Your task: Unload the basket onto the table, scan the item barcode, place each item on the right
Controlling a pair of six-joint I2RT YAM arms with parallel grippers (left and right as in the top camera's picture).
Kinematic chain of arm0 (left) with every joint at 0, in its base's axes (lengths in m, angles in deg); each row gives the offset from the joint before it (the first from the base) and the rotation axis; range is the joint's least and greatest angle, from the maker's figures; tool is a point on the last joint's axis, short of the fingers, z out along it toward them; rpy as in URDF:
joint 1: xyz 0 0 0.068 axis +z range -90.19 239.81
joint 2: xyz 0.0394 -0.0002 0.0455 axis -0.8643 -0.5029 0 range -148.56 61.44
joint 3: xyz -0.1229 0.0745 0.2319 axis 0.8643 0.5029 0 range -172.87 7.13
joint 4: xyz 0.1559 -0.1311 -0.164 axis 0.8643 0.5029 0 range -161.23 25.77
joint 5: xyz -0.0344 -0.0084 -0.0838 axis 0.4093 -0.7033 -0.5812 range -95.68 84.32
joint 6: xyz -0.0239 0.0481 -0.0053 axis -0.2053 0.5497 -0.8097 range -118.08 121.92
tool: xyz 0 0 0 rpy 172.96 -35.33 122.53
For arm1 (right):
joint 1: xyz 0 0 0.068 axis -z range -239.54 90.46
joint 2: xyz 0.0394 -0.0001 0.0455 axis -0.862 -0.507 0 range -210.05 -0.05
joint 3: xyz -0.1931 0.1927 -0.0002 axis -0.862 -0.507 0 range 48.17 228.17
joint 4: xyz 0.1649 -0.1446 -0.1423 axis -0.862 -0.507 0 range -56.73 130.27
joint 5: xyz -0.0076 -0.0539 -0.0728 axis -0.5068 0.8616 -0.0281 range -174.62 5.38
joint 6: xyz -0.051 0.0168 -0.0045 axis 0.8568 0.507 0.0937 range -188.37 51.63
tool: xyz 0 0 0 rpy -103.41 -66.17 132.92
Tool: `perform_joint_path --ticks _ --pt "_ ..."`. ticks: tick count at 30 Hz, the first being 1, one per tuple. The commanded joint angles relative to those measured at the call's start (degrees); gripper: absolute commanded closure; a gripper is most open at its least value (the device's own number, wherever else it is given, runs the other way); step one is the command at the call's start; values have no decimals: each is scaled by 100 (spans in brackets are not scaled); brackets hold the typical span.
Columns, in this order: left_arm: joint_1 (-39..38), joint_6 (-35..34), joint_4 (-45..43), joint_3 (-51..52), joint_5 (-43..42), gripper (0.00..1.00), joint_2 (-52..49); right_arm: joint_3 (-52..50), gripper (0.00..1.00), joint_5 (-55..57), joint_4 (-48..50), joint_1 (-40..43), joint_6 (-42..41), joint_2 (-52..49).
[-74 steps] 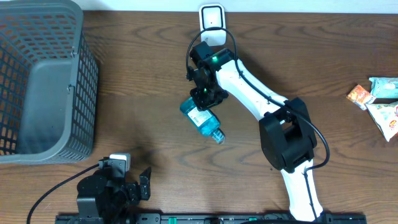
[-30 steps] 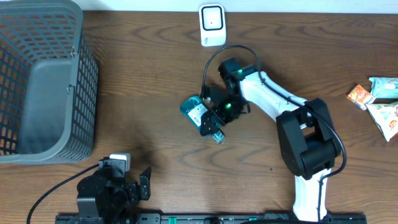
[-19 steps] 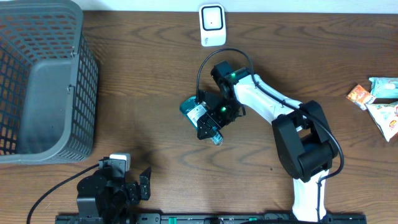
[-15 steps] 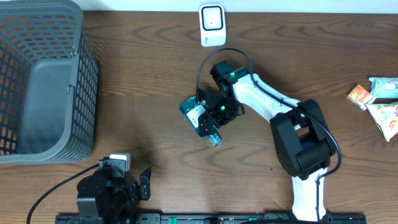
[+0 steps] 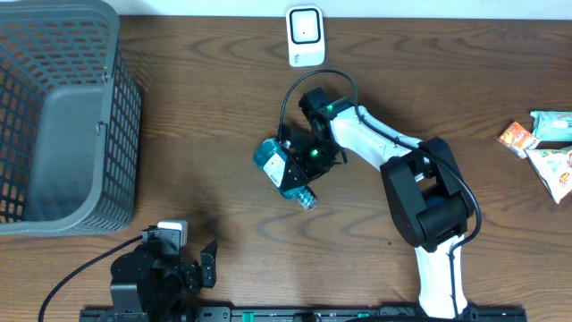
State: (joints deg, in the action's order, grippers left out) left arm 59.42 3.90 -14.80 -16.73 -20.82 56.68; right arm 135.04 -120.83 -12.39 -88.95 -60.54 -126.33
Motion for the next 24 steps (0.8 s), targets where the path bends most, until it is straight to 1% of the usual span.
perform_joint_path --ticks 1,3,4,7,12,14,16,21,22,23,24 --pt "26 79 4 -52 -72 3 20 -317 90 2164 -68 -39 -175 -734" --pt "26 79 4 -52 -72 3 20 -160 98 2415 -286 -24 -225 -715" --pt "26 79 4 -52 -72 3 20 -59 99 2476 -404 -15 -225 -708" --pt "26 79 4 -52 -72 3 20 236 99 2629 -656 2 -271 -619" --pt "26 79 4 -52 -72 3 20 555 99 3899 -671 0 -1040 -450" --pt "26 79 2 -52 -72 3 20 627 99 4218 -669 0 -1259 -426" --pt "26 79 4 -52 -72 3 20 629 99 4345 -627 0 -1434 -426" --pt "26 79 4 -52 -72 3 20 568 98 4531 -404 -15 -1572 -426" --pt "26 79 4 -52 -72 3 20 570 89 4531 -389 -24 -1572 -426" --pt "26 79 2 -52 -72 3 20 570 71 4531 -387 -35 -1572 -426" --pt "26 79 2 -52 -72 3 20 570 60 4531 -389 -39 -1572 -426"
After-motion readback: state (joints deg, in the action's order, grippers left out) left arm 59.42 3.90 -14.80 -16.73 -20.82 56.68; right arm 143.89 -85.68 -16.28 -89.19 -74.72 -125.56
